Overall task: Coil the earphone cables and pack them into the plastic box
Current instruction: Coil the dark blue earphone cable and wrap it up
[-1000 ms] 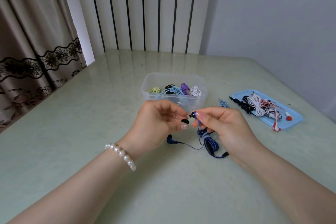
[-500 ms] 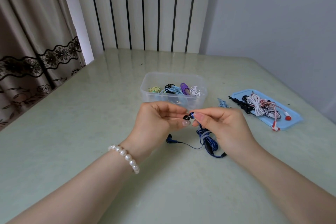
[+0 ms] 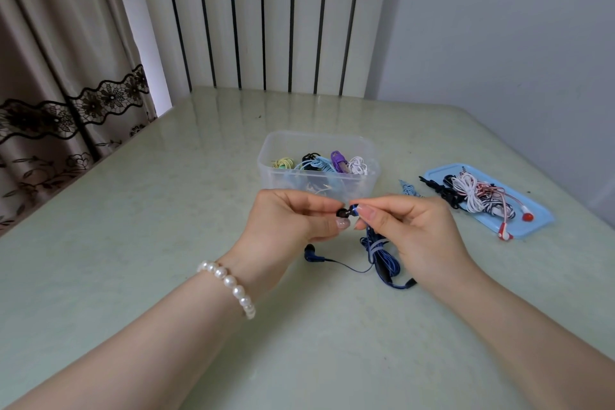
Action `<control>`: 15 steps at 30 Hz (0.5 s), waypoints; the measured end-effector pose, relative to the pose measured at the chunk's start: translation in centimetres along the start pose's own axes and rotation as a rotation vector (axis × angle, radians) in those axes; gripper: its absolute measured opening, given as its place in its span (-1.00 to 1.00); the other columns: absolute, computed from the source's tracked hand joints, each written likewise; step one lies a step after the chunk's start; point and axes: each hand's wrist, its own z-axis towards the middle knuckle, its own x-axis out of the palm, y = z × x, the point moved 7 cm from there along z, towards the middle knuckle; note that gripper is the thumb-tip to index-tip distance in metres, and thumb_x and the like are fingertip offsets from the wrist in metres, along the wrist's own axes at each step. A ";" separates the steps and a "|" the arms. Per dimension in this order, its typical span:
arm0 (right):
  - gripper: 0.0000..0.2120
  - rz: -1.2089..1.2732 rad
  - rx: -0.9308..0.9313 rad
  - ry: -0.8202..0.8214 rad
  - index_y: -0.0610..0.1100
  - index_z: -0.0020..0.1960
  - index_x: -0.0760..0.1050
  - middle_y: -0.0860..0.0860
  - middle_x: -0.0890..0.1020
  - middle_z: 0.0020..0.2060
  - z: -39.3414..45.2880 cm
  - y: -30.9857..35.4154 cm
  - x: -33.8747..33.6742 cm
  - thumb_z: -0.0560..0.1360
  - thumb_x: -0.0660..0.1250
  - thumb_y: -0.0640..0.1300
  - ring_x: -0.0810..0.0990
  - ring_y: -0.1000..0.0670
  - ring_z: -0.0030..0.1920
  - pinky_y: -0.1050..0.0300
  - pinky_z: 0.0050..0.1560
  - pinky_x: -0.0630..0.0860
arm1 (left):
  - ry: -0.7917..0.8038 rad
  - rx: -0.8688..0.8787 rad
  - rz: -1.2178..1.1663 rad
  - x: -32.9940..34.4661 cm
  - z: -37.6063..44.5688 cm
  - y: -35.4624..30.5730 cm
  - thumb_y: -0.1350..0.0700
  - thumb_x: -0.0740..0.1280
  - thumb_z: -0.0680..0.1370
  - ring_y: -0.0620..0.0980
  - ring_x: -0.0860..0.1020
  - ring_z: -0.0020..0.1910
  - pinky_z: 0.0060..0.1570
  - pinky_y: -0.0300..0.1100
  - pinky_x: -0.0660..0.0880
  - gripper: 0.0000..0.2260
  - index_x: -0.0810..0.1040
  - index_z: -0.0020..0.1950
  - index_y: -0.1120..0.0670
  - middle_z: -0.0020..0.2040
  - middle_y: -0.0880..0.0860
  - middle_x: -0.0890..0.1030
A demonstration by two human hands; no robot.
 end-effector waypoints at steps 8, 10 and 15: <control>-0.79 -0.028 0.000 0.008 0.06 -0.26 0.62 0.07 0.65 -0.43 0.2 -0.5 0.2 0.41 0.37 -0.24 0.57 0.12 -0.33 0.10 -0.15 0.50 | -0.008 -0.018 0.016 0.1 -0.2 -0.1 0.47 0.43 0.29 -0.06 0.59 -0.42 -0.25 -0.24 0.60 -0.82 0.62 -0.26 0.22 -0.40 0.07 0.65; -0.79 -0.043 -0.007 0.015 0.05 -0.25 0.62 0.10 0.65 -0.43 0.2 -0.5 0.2 0.42 0.37 -0.25 0.57 0.18 -0.34 0.27 -0.17 0.50 | -0.012 -0.030 0.010 0.1 -0.3 0.0 0.48 0.43 0.28 -0.05 0.60 -0.41 -0.26 -0.24 0.60 -0.82 0.62 -0.26 0.22 -0.39 0.08 0.64; -0.77 -0.058 -0.010 0.000 0.06 -0.24 0.61 0.12 0.65 -0.43 0.1 -0.5 0.3 0.43 0.36 -0.27 0.59 0.20 -0.34 0.35 -0.18 0.50 | 0.001 -0.092 -0.059 0.1 -0.3 0.4 0.47 0.41 0.30 0.03 0.65 -0.31 -0.18 -0.17 0.61 -0.85 0.61 -0.22 0.27 -0.34 0.12 0.66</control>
